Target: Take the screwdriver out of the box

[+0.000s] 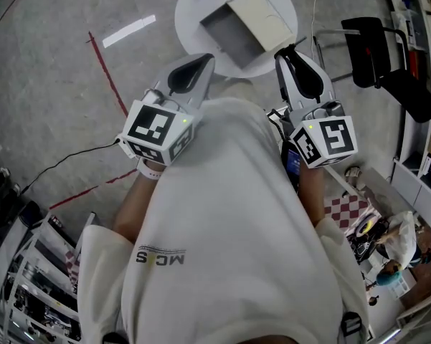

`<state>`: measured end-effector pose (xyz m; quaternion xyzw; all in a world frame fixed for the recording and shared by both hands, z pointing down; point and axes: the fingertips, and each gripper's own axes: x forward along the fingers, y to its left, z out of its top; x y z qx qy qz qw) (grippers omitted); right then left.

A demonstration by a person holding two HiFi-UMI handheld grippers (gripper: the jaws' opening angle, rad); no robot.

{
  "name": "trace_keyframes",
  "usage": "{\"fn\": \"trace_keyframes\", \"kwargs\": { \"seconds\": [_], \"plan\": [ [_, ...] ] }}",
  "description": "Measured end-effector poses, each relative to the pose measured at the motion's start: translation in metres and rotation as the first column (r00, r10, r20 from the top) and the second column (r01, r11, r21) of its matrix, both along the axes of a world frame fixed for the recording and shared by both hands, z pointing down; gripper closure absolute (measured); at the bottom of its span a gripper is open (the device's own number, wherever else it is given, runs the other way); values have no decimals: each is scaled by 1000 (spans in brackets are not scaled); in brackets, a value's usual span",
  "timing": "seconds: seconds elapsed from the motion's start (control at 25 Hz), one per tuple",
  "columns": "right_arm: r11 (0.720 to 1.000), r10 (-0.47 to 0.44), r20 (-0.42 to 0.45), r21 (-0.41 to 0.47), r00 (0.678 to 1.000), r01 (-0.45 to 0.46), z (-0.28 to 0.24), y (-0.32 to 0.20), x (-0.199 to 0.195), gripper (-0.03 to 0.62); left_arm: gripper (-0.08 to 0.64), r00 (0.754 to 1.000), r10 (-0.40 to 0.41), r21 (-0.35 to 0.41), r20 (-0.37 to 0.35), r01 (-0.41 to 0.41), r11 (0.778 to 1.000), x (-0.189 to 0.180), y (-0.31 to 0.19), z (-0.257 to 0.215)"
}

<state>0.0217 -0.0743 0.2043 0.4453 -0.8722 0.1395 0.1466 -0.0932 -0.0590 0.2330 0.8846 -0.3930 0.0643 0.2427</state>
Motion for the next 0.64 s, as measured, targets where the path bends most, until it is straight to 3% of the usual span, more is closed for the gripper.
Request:
{"fn": "trace_keyframes", "kwargs": {
  "seconds": [0.36,0.64],
  "plan": [
    [1000,4,8,-7,1000,-4,1,2,-1,525,558,1000,-5,7,3,5,1000,-4,2,-3],
    [998,-57,-1,9,998,57,-1,5,-13,525,558,1000,-23,28,2,23,999,-15,6,-4]
  ]
}}
